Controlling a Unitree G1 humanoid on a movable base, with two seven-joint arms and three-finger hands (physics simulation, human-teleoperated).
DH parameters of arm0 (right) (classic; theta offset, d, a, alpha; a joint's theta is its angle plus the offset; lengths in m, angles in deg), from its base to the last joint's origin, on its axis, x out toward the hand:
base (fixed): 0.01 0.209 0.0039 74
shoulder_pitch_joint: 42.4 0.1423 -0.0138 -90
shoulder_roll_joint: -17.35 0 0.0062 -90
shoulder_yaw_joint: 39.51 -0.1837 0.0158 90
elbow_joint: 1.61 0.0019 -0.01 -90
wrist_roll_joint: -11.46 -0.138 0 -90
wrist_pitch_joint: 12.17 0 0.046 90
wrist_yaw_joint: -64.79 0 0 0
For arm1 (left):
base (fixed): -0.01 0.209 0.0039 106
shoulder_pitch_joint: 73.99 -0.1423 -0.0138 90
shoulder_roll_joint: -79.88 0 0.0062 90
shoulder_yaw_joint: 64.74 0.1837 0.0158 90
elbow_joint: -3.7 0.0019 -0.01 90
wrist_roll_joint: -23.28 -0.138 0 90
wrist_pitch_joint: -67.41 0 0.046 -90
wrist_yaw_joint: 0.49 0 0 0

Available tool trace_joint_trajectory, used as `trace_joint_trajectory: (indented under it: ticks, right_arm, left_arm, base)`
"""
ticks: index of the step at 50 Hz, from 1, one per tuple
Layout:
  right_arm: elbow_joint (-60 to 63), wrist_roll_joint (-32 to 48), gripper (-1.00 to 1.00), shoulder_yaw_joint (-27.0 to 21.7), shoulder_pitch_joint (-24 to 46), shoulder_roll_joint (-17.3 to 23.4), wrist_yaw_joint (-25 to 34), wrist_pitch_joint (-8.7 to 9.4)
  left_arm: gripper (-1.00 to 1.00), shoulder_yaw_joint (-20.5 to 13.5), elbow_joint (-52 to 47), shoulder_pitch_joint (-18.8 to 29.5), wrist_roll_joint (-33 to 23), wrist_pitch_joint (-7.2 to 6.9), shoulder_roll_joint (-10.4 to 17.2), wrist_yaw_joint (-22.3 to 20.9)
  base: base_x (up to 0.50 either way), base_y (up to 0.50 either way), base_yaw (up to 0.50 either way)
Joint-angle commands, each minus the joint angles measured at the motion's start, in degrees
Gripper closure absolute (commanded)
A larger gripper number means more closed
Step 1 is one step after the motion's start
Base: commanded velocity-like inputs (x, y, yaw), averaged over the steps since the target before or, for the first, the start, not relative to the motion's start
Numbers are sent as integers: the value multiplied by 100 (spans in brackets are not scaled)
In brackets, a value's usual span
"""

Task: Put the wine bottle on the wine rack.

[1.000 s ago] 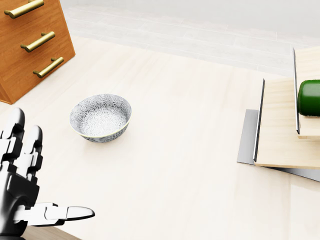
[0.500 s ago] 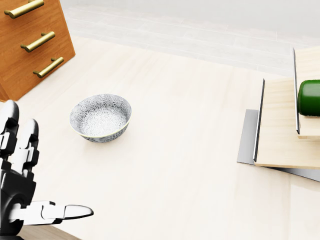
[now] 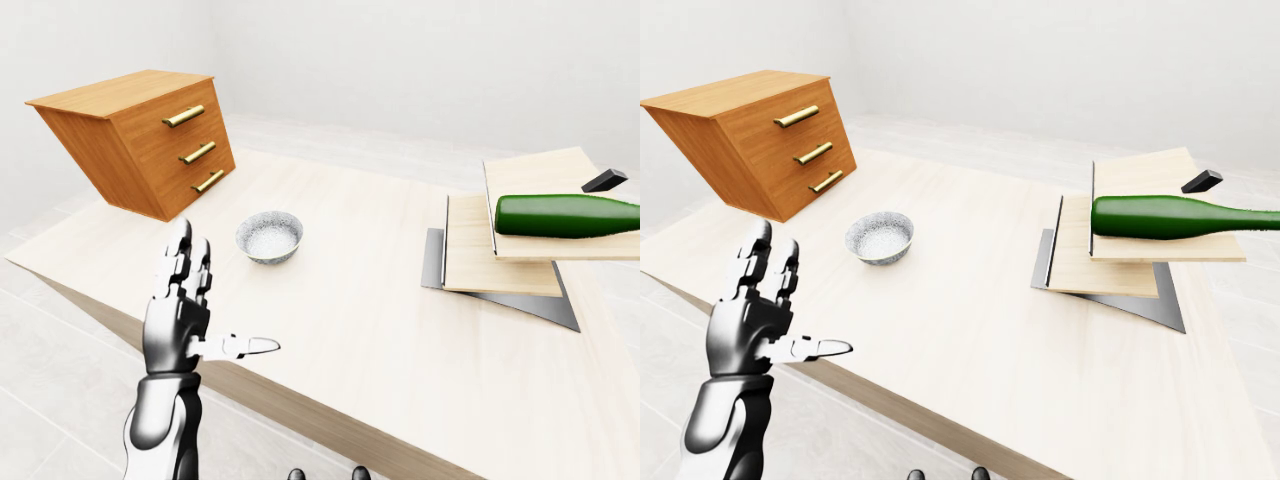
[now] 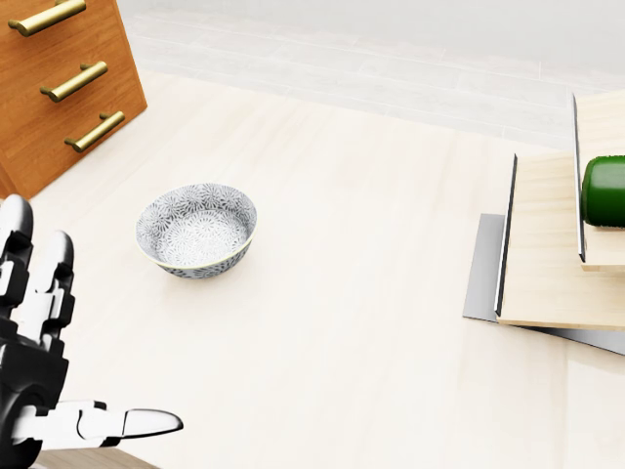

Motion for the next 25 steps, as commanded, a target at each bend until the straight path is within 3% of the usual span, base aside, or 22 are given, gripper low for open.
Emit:
trace_joint_trajectory:
  ticks: [1,15,25]
  right_arm:
    - [212,-36,-100,-100,167,-53,62,0]
    - [301,-36,-100,-43,401,632,548,0]
    - [783,-35,-100,-394,-133,1160,773,0]
  left_arm:
    - [-100,29,-4,-74,-6,0,-27,-37]
    - [-100,50,64,-100,-25,0,-38,-52]
    - [-100,1,48,-76,-4,0,-18,-35]
  base:
    - [0,0,0]
    - [0,0,0]
    - [0,0,0]
